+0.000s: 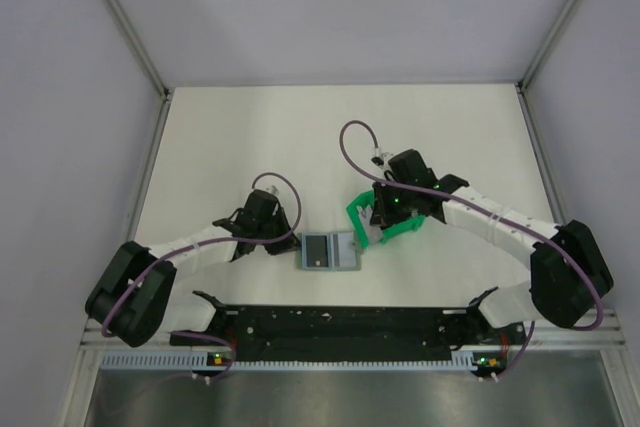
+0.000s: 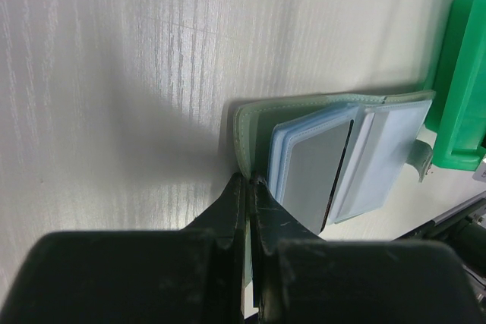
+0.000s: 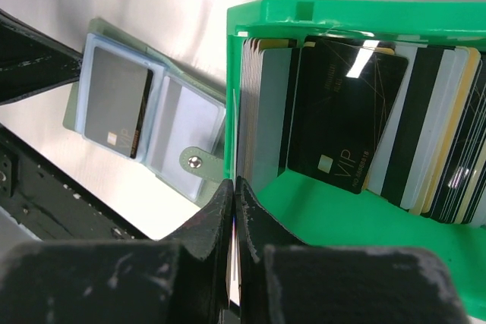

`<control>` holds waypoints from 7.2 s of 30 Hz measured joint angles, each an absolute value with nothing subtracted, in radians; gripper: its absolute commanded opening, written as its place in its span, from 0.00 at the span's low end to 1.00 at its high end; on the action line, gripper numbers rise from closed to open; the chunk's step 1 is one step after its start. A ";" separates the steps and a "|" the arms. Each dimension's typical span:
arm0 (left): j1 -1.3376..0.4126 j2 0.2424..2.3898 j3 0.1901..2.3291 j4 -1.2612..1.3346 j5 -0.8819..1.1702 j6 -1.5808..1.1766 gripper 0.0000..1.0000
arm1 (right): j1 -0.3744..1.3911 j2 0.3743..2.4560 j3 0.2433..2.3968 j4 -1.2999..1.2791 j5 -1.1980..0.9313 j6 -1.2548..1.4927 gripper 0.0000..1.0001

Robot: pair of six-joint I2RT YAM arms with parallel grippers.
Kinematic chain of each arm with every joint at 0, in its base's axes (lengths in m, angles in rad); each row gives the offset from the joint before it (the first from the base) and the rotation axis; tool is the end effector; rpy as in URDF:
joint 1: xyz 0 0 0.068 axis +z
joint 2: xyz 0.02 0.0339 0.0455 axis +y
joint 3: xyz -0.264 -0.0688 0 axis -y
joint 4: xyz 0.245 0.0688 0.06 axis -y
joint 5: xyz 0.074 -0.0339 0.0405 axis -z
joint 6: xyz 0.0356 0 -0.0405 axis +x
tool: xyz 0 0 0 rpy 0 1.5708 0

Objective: Put the credit cards into the card holder
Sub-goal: Turn over the card slot in the card holder.

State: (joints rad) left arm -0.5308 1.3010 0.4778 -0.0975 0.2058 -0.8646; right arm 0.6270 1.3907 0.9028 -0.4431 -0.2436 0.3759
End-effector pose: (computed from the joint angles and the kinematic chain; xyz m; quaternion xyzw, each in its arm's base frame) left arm 0.1913 -0.1207 0.1424 -0.1242 0.9350 -0.2787 0.1809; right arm 0.2234 0.1724 0.2243 -0.1559 0.9300 0.2512 0.2183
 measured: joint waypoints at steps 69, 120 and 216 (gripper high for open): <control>-0.531 1.147 0.410 -0.053 0.289 -0.969 0.00 | 1.183 1.546 0.932 -0.074 0.417 0.945 0.00; -0.531 1.147 0.405 -0.053 0.291 -0.969 0.00 | 1.183 1.564 0.952 -0.131 0.429 0.900 0.00; -0.531 1.150 0.405 -0.052 0.299 -0.967 0.00 | 1.183 1.607 1.030 -0.223 0.393 0.875 0.00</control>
